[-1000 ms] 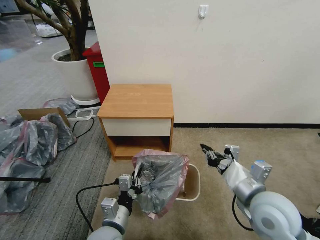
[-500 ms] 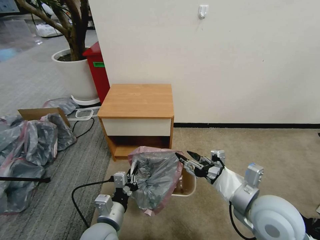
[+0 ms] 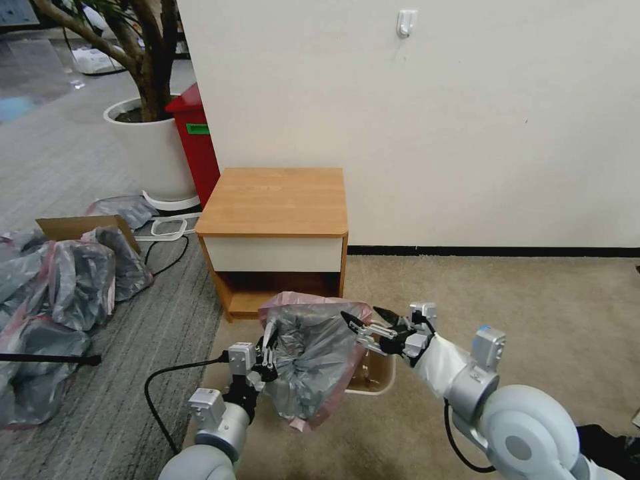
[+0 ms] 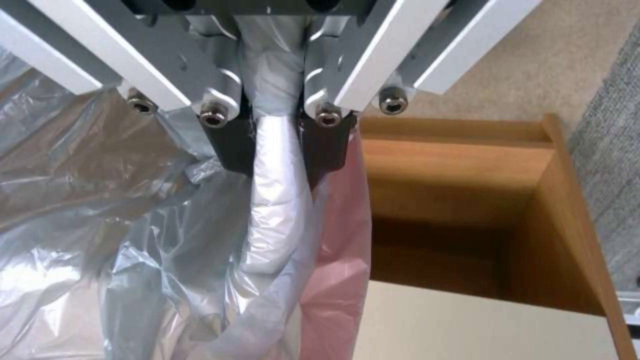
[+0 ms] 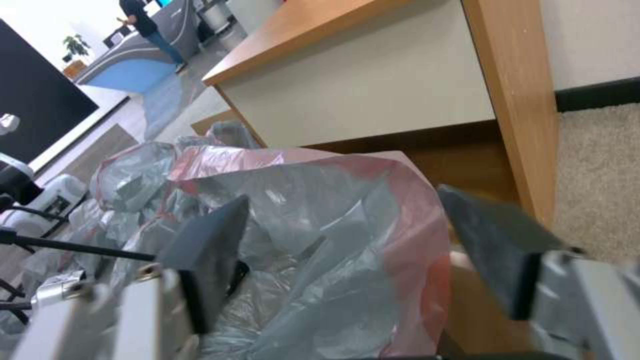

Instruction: Pick up the garbage bag from the table and place it over the trash can.

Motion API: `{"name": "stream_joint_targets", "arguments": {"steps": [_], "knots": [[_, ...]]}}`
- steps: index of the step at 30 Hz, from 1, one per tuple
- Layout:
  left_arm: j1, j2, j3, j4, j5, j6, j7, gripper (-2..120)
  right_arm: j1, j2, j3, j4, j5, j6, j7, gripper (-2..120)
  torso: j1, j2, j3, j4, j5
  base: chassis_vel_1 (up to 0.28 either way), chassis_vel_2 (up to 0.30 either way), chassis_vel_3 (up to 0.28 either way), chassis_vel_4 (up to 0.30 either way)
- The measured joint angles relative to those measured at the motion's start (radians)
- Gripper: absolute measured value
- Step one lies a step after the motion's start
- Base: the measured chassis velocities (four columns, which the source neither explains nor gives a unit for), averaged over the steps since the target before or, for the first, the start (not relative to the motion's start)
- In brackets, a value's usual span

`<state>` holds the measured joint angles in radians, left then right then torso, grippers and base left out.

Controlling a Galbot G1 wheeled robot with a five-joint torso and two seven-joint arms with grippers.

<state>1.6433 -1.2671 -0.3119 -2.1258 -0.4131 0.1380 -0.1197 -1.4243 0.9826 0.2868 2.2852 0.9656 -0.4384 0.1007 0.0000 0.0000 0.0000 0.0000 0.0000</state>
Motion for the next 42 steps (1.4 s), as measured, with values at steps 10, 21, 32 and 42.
{"name": "stream_joint_targets", "arguments": {"steps": [10, 21, 32, 42], "knots": [[-0.008, -0.001, 0.009, 0.01, 0.001, 0.0, 0.002, 7, -0.004, 0.003, -0.019, -0.003, -0.042, 0.023, -0.007, 36, 0.0, 0.0, 0.0, 0.0, 0.0, 0.0, 0.0, 0.0, 0.0], [-0.005, -0.003, 0.012, 0.012, 0.003, 0.0, 0.012, 7, 0.009, 0.001, -0.029, -0.013, -0.07, 0.041, -0.022, 3, 0.0, 0.0, 0.0, 0.0, 0.0, 0.0, 0.0, 0.0, 0.0], [0.006, -0.004, 0.021, 0.011, 0.01, -0.006, 0.037, 7, 0.138, -0.049, -0.029, -0.035, -0.045, -0.001, 0.015, 0, 0.0, 0.0, 0.0, 0.0, 0.0, 0.0, 0.0, 0.0, 0.0], [0.028, -0.011, 0.01, 0.004, 0.012, -0.018, 0.063, 7, 0.297, -0.115, -0.071, -0.117, 0.068, -0.132, 0.186, 0, 0.0, 0.0, 0.0, 0.0001, 0.0001, 0.0, 0.0, 0.0, 0.0]]}}
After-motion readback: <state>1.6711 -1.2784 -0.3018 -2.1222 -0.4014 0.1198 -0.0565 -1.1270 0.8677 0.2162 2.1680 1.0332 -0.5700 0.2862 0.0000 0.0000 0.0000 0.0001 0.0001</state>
